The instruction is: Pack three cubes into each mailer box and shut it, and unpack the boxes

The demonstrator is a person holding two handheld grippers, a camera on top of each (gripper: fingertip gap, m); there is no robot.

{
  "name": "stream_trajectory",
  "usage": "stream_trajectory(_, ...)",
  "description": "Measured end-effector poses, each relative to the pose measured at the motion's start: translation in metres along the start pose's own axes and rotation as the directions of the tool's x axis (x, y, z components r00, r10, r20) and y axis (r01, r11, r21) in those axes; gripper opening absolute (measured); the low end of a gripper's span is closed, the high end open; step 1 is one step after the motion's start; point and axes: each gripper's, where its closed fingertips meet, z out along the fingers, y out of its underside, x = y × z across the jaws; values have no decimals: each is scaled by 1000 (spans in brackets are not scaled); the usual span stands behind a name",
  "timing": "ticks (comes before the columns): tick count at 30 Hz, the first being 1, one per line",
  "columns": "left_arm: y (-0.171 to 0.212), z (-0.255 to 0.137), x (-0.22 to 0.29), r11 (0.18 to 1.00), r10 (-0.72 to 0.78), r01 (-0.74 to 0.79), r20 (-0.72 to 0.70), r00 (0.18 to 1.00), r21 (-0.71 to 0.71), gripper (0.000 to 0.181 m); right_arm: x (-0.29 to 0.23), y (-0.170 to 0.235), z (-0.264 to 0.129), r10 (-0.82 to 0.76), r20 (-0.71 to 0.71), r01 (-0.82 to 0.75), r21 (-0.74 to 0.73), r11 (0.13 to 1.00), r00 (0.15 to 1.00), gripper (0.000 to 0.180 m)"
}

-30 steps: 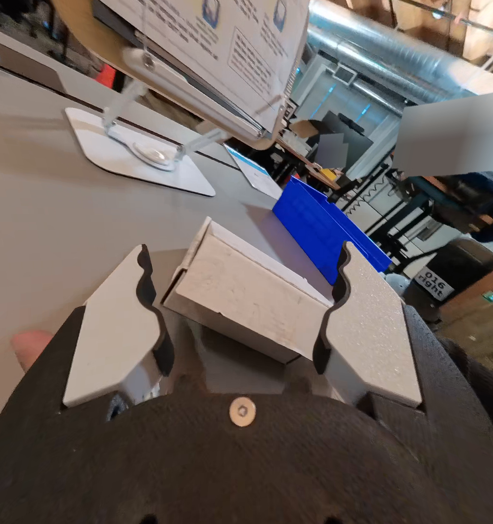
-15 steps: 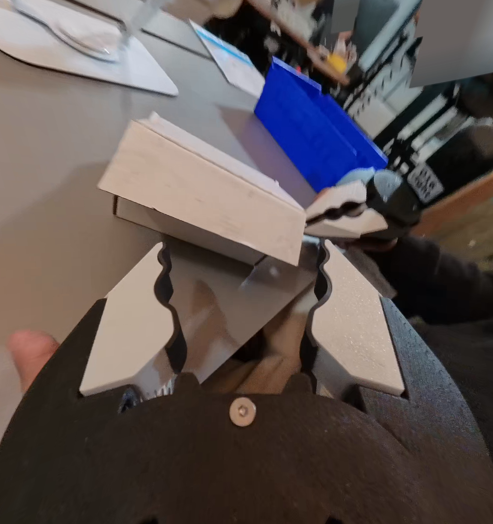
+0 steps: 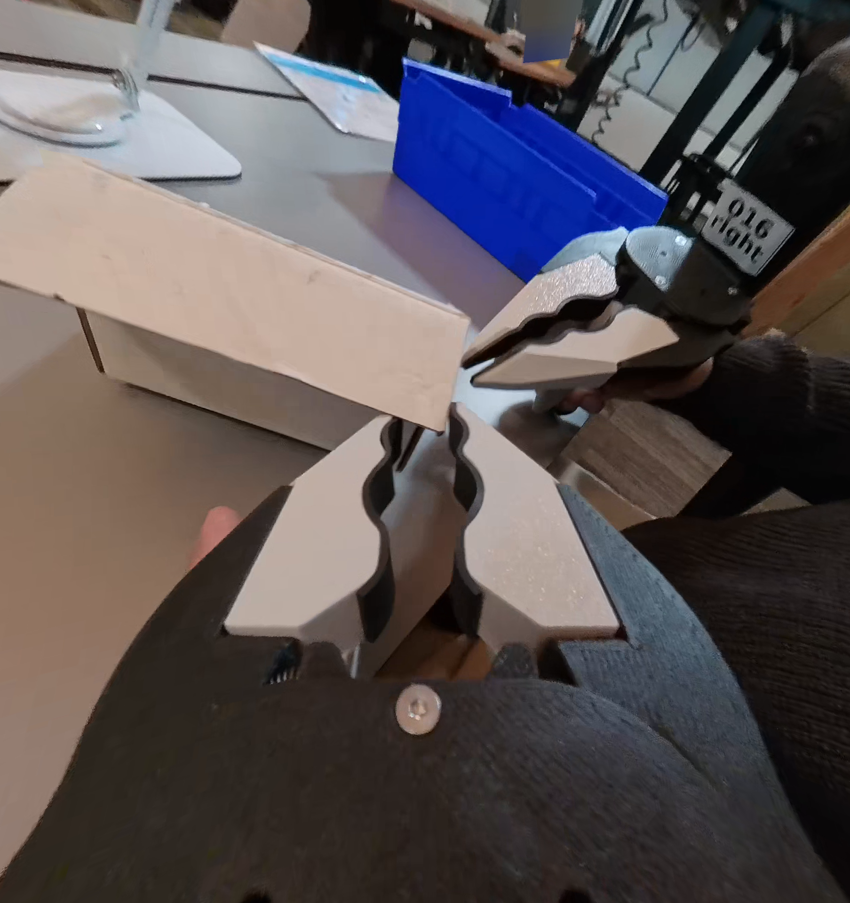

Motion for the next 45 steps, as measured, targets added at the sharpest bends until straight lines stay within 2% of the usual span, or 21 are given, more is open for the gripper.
stream_trajectory(3, -13, -8, -8, 994, -67, 68, -10, 998, 80, 3, 5, 3, -1, -21, -27, 20, -20, 1000, 999, 9)
stream_trajectory(8, -16, -12, -18, 988, -110, 111, -17, 994, 106, 2, 19, 9, 1, -107, -113, 99, -71, 993, 988, 13)
stream_trajectory(11, -11, -9, -19, 996, -56, 55, 18, 998, 75, 2, 24, 13, 6, -260, -143, 241, -132, 961, 955, 15)
stream_trajectory(14, -11, -9, -21, 998, 18, -21, 57, 998, 62, 1, 27, 19, 13, -484, -101, 451, -238, 860, 869, 19)
stream_trajectory(17, -10, -8, -21, 998, 32, -35, 54, 998, 55, 1, 30, 19, 22, -642, -39, 604, -297, 739, 766, 27)
stream_trajectory(20, -10, -9, -25, 998, 46, -50, 76, 996, 50, 1, 30, 30, 32, -733, 107, 710, -374, 597, 672, 31)
stream_trajectory(22, -8, -10, -30, 997, 65, -69, 100, 993, 37, 1, 36, 33, 38, -794, 151, 768, -410, 492, 589, 34)
stream_trajectory(24, -8, -10, -33, 996, 76, -81, 115, 990, 32, 1, 38, 34, 41, -824, 169, 794, -423, 436, 541, 34)
stream_trajectory(27, -7, -11, -36, 996, 88, -92, 128, 988, 23, 1, 40, 32, 42, -830, 162, 797, -424, 430, 534, 29)
stream_trajectory(33, 1, -11, -48, 990, 141, -137, 192, 971, -34, 2, 42, 29, 43, -793, 150, 765, -415, 492, 591, 23)
stream_trajectory(37, 0, -7, -47, 996, 85, -85, 165, 983, -4, 3, 44, 28, 42, -780, 138, 751, -417, 513, 610, 22)
stream_trajectory(45, 6, 2, -57, 996, 84, -81, 216, 973, -21, 4, 48, 29, 43, -789, 128, 753, -421, 505, 601, 22)
